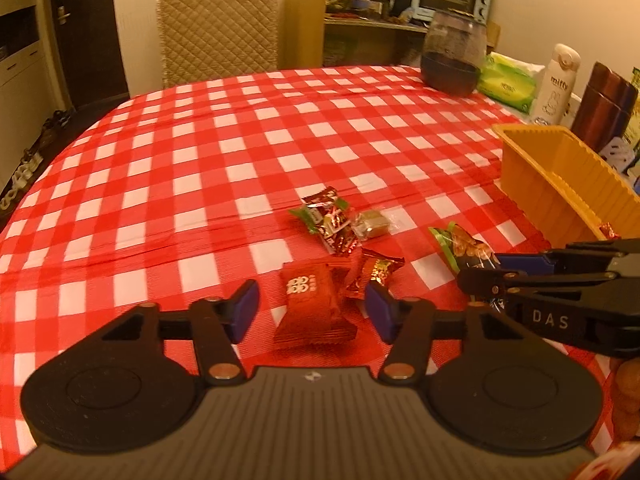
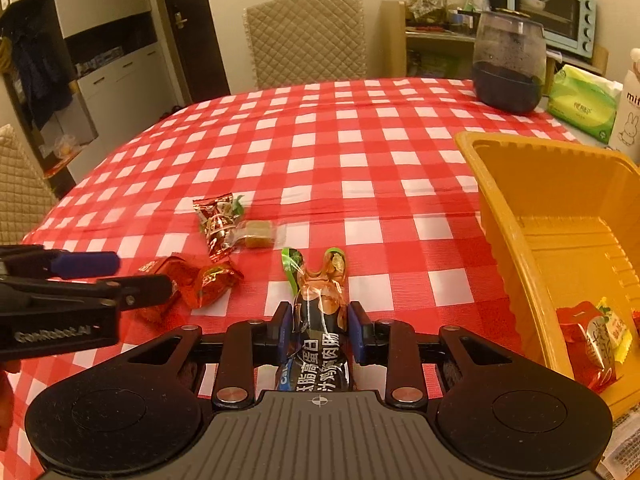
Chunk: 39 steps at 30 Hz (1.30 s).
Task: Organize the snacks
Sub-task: 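Grasp the red square packet with the left gripper while the right holds the snack bar, then carry the red packet with the left gripper while the right carries the snack bar over the tray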
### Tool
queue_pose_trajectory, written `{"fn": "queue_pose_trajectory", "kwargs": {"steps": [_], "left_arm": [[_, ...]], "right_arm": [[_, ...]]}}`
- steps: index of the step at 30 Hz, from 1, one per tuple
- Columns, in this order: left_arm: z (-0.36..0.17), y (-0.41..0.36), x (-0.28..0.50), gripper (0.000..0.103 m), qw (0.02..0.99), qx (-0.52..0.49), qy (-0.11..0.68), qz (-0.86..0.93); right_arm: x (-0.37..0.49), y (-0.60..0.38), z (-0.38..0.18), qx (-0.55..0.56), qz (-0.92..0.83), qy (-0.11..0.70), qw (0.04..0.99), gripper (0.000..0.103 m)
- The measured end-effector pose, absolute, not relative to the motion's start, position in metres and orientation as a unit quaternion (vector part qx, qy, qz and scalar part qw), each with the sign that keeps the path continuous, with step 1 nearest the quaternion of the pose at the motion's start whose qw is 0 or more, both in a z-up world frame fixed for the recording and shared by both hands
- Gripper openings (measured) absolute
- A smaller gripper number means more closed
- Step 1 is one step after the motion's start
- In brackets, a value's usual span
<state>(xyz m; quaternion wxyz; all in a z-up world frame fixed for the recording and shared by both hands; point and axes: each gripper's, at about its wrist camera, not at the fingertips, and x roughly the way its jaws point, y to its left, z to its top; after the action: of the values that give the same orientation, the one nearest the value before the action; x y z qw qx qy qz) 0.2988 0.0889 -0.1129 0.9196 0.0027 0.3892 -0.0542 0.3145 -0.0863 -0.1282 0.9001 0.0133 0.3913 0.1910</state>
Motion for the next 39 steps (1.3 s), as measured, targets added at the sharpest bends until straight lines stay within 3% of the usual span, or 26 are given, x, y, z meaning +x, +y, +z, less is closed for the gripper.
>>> {"fn": "queue_pose_trajectory", "kwargs": {"steps": [2, 9, 11, 14, 39], "left_arm": [[-0.116, 0.089, 0.302, 0.041, 0.919, 0.003, 0.391, -0.055], [-0.125, 0.09, 0.31, 0.038, 0.914, -0.002, 0.402, -0.055], [-0.127, 0.089, 0.311, 0.03, 0.911, -0.002, 0.408, -0.054], [-0.127, 0.09, 0.31, 0.026, 0.912, -0.004, 0.408, -0.048], [-0.07, 0.058, 0.215, 0.026, 0.924, -0.045, 0.379, 0.009]], "right_arm": [[0.315, -0.086, -0.128, 0.015, 0.191, 0.392, 0.9, 0.03], [0.317, -0.086, -0.129, 0.02, 0.191, 0.395, 0.899, 0.03], [0.317, -0.086, -0.129, 0.019, 0.19, 0.394, 0.899, 0.03], [0.316, -0.086, -0.129, 0.018, 0.191, 0.394, 0.899, 0.03], [0.242, -0.123, -0.082, 0.018, 0.182, 0.371, 0.91, 0.03]]}}
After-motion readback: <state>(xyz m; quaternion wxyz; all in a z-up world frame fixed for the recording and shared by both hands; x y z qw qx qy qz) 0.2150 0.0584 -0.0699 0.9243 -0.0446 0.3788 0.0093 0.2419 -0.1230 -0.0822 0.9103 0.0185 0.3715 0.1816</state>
